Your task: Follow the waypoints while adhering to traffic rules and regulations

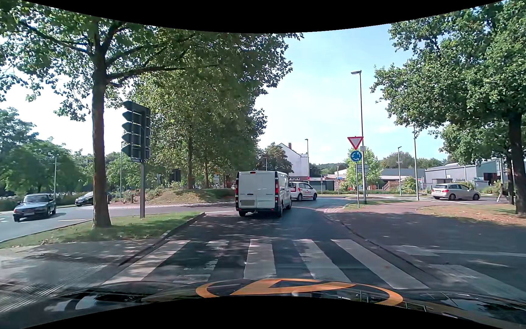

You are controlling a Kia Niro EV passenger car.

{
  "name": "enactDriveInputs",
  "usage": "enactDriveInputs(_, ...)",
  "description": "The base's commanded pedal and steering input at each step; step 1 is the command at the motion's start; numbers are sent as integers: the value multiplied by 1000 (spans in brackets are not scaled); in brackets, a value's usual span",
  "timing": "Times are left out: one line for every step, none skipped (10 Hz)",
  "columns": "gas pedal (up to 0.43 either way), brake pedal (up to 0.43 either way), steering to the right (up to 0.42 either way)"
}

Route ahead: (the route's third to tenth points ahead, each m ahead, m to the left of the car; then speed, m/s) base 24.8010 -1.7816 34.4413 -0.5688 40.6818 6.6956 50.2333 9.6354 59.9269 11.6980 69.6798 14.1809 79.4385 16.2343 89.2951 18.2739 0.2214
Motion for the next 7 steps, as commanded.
enactDriveInputs(0,0,-16)
enactDriveInputs(67,0,-19)
enactDriveInputs(67,0,-20)
enactDriveInputs(67,0,-20)
enactDriveInputs(98,0,-21)
enactDriveInputs(118,0,-21)
enactDriveInputs(150,0,-23)
